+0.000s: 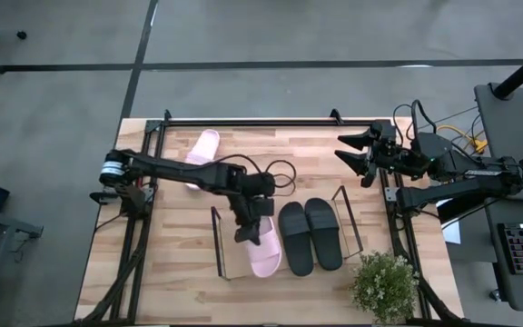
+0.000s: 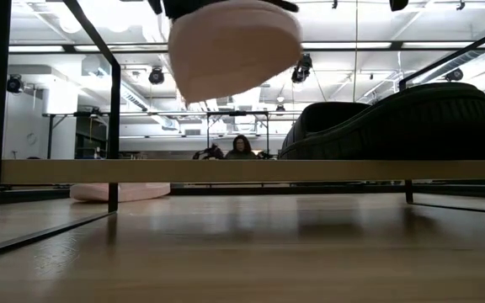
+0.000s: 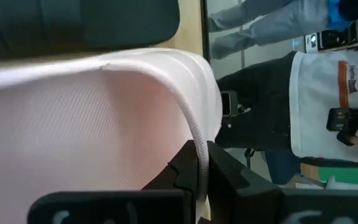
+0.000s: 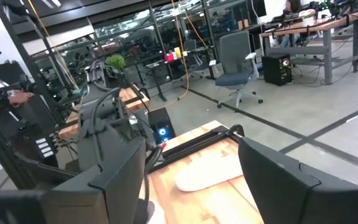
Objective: Pick and place slides into the shelf
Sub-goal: Put the right pink slide on the shelf
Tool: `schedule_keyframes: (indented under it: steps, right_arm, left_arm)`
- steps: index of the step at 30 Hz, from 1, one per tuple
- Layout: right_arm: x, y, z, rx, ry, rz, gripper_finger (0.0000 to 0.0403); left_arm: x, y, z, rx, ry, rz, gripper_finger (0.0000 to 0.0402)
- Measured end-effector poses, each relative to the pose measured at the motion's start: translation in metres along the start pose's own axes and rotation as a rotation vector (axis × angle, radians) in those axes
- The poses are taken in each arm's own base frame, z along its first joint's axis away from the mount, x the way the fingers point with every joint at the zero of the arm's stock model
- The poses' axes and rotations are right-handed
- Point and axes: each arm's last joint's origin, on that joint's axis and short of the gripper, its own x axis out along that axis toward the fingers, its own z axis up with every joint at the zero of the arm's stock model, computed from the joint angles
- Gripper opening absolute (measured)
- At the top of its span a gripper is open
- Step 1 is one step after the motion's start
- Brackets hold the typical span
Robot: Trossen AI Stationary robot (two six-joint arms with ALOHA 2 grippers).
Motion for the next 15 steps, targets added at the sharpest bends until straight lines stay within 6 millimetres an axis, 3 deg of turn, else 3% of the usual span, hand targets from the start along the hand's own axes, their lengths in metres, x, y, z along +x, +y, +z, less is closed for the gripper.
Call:
schedule_keyframes:
  steps: [15]
  right_arm:
    - [0.0, 0.0, 0.0, 0.002, 0.001, 0.0, 0.0249]
  left_arm:
    - [0.016, 0.005, 0.003, -0.037, 0.04, -0.006, 0.0]
